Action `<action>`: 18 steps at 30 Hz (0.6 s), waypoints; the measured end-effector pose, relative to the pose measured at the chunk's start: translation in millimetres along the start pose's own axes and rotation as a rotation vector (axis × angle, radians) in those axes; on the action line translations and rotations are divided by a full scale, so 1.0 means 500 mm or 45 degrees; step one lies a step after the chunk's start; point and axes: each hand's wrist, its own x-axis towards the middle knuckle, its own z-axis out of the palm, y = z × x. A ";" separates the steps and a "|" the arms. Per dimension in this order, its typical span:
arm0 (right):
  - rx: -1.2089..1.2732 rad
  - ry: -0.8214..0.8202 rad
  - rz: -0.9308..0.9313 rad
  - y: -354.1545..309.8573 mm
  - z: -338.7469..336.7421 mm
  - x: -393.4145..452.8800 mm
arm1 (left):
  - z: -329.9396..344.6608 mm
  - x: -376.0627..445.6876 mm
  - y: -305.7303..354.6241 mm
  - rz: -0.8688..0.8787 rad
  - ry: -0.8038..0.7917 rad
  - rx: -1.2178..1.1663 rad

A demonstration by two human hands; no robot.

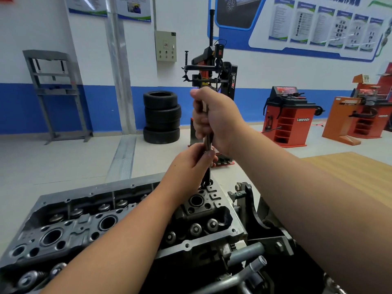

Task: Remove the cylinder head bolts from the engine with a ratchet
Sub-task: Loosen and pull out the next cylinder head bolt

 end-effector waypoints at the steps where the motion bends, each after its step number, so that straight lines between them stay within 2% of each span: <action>1: -0.045 0.098 -0.008 0.006 0.009 0.000 | 0.000 0.004 0.003 0.007 0.041 0.032; 4: -0.113 0.435 -0.203 0.023 0.036 -0.004 | 0.004 0.011 0.006 -0.021 0.158 0.027; 6: -0.043 0.497 -0.289 0.027 0.045 -0.004 | 0.005 0.009 0.005 -0.008 0.153 0.018; 9: 0.084 0.339 -0.205 0.017 0.028 0.000 | 0.002 0.002 0.000 0.030 0.069 -0.059; 12: 0.216 -0.079 0.006 -0.001 -0.013 0.004 | 0.001 -0.004 -0.003 0.007 -0.013 -0.099; 13: 0.233 -0.147 0.026 -0.004 -0.024 0.001 | 0.000 -0.004 -0.002 0.005 -0.025 -0.082; 15: 0.238 -0.121 0.043 -0.003 -0.028 -0.003 | -0.001 0.000 0.000 0.014 -0.007 -0.033; 18: 0.048 0.225 -0.070 0.008 -0.002 -0.012 | -0.002 0.010 0.005 -0.054 0.099 -0.060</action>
